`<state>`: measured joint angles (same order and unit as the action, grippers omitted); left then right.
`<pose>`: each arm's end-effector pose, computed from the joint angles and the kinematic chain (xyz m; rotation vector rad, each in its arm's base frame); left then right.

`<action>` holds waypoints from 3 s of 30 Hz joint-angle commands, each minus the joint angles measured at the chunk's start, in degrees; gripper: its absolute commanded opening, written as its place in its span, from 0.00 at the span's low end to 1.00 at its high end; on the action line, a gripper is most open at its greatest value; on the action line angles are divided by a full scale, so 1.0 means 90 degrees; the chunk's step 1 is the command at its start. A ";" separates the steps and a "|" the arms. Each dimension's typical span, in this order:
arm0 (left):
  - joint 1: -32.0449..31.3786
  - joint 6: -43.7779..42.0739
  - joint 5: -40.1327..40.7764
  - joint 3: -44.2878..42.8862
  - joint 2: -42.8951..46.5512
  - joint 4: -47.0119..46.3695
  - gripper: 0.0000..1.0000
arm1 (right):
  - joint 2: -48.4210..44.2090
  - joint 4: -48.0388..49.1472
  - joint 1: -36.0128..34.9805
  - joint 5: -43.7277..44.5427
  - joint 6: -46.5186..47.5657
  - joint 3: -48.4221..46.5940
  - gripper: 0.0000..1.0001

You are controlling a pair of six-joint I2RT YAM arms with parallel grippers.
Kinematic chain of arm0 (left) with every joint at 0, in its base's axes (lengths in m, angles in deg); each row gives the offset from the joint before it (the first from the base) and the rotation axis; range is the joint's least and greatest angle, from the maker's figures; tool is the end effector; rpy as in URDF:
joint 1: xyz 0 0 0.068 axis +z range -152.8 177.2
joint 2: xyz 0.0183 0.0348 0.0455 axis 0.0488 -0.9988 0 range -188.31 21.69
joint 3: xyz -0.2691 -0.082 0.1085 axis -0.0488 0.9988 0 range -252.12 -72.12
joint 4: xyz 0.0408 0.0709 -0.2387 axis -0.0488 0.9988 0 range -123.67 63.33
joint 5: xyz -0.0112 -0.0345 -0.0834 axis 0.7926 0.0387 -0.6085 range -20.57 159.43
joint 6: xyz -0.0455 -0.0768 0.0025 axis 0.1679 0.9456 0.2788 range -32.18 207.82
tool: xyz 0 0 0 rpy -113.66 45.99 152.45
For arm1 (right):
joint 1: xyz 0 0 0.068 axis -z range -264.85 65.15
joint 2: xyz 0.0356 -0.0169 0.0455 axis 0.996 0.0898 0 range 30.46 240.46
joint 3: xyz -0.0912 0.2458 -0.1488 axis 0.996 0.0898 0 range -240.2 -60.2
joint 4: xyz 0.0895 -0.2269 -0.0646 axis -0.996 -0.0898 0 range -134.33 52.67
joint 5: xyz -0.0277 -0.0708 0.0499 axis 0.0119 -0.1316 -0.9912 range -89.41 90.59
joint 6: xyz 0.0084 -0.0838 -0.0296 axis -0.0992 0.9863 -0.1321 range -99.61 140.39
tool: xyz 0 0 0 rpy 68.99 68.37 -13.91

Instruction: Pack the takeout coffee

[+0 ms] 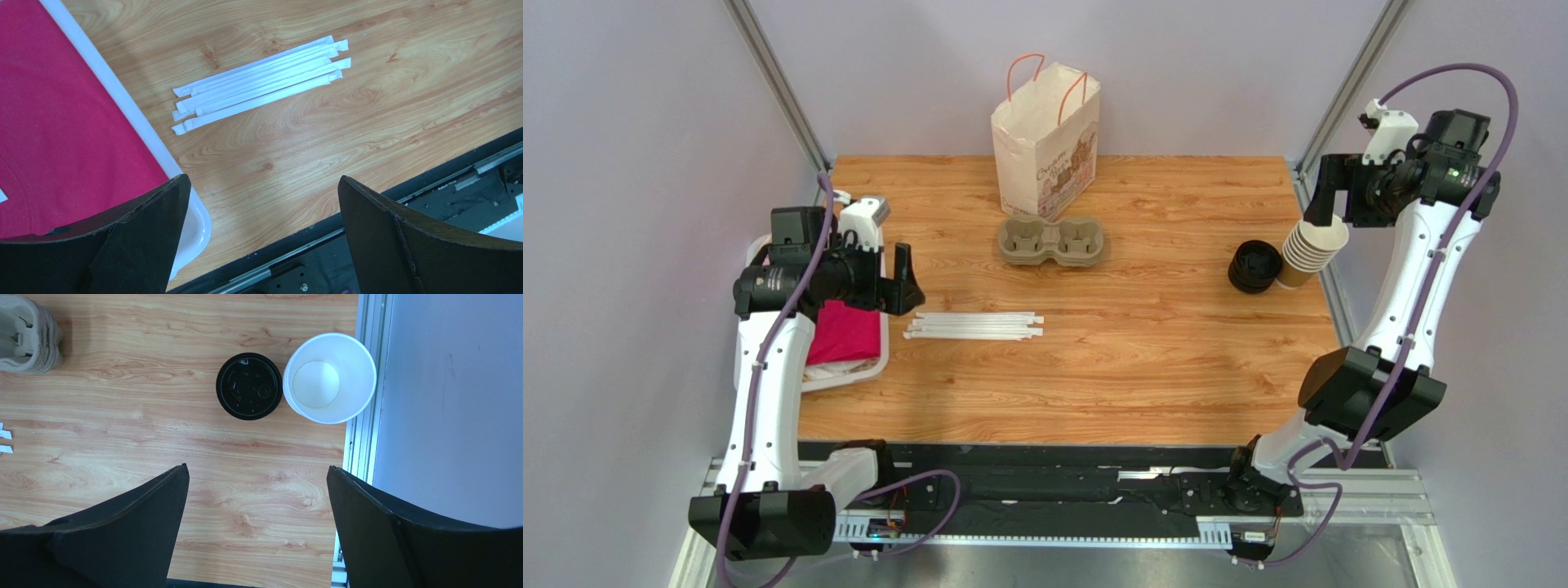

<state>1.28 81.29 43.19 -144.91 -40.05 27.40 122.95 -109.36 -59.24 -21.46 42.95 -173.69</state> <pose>0.1958 -0.0213 0.3646 0.2514 2.3645 -0.4701 0.3049 -0.1130 0.4322 -0.1003 2.3747 0.0792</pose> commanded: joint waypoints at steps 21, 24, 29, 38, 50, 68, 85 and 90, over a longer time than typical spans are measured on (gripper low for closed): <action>-0.0023 -0.0945 -0.1772 -0.1188 -0.1031 0.1094 0.99 | 0.1774 -0.0454 -0.0648 0.1922 -0.0252 -0.1267 0.53; -0.0033 -0.0945 -0.1811 -0.1325 -0.1060 0.1153 0.99 | 0.1950 -0.0473 -0.0696 0.1951 -0.0281 -0.1267 0.52; -0.0052 -0.1004 -0.1763 -0.1394 -0.1060 0.1289 0.99 | 0.2106 -0.0386 -0.0814 0.2107 -0.0252 -0.1189 0.52; -0.0111 -0.0984 -0.1753 -0.1501 -0.1070 0.1397 0.99 | 0.2458 -0.0268 -0.0882 0.2439 0.0022 -0.1247 0.48; -0.0199 -0.0935 -0.1733 -0.1706 -0.1099 0.1485 0.99 | 0.2692 -0.0268 -0.0882 0.2439 0.0168 -0.1296 0.37; -0.0277 -0.0867 -0.1665 -0.1765 -0.1139 0.1436 0.99 | 0.2722 -0.0356 -0.0882 0.2400 0.0266 -0.1276 0.00; -0.0277 -0.0838 -0.1674 -0.1775 -0.1178 0.1387 0.99 | 0.2633 -0.0483 -0.0882 0.2361 0.0334 -0.1374 0.00; -0.0267 -0.0828 -0.1665 -0.1824 -0.1178 0.1377 0.99 | 0.2712 -0.0512 -0.0882 0.2391 0.0383 -0.1296 0.17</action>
<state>-0.91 74.04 28.98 -158.88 -50.69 40.37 147.54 -113.51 -67.05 -0.34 45.07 -183.97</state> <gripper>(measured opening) 0.992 0.121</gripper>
